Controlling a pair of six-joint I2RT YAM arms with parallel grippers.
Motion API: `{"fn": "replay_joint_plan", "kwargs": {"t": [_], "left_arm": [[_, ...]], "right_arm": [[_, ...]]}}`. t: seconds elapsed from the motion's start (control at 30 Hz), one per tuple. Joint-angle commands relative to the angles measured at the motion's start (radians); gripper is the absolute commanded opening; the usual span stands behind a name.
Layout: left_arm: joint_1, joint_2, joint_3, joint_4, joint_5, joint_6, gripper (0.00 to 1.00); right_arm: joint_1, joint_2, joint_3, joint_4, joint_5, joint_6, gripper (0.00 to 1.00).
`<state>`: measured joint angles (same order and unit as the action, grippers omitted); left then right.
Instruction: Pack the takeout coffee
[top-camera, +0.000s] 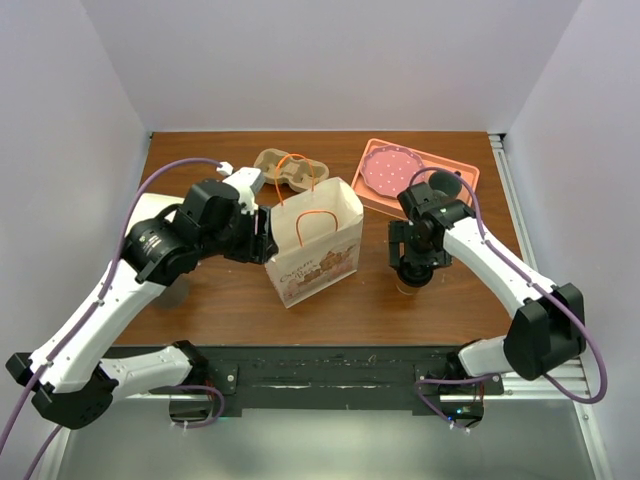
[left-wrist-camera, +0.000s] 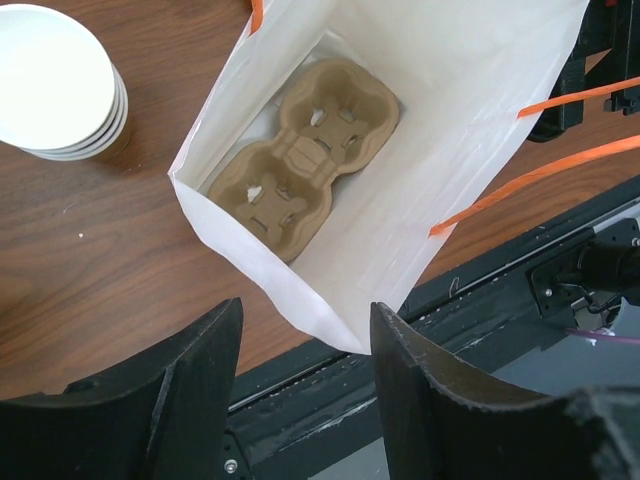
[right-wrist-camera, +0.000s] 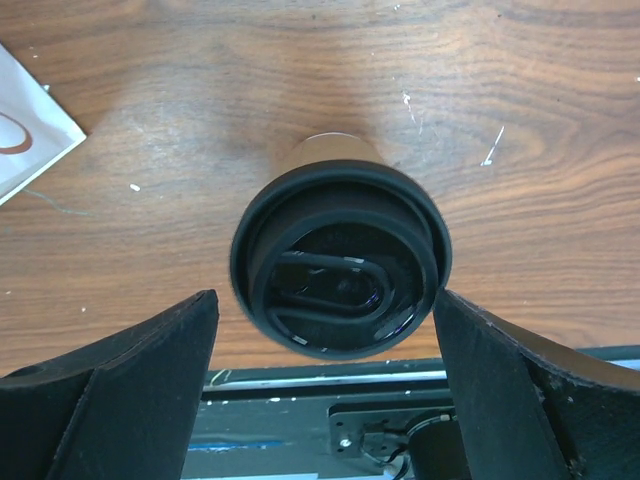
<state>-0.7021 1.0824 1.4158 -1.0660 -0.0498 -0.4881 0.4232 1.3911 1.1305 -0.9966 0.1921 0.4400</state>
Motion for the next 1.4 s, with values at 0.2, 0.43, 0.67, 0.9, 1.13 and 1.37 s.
{"fn": "replay_joint_plan", "kwargs": {"t": [0.2, 0.43, 0.67, 0.9, 1.13, 1.37], "left_arm": [[0.004, -0.024, 0.02, 0.0, -0.025, -0.04, 0.59], [0.006, -0.01, 0.018, 0.005, -0.025, -0.053, 0.59], [0.004, -0.003, 0.029, 0.015, -0.067, -0.101, 0.59], [0.006, 0.051, 0.002, 0.073, -0.127, -0.124, 0.55], [0.006, 0.105, 0.006, 0.092, -0.044, -0.017, 0.16], [0.006, 0.058, -0.047, 0.262, 0.12, 0.219, 0.0]], "right_arm": [[-0.004, -0.01, -0.038, 0.041, 0.03, -0.043, 0.82], [-0.006, -0.012, -0.067, 0.065, 0.015, -0.052, 0.73], [-0.006, -0.006, -0.083, 0.076, 0.007, -0.049, 0.64], [-0.008, -0.004, -0.06, 0.049, -0.011, -0.058, 0.57], [-0.009, 0.003, -0.002, 0.006, -0.008, -0.07, 0.52], [-0.008, -0.006, 0.049, -0.022, 0.017, -0.089, 0.49]]}}
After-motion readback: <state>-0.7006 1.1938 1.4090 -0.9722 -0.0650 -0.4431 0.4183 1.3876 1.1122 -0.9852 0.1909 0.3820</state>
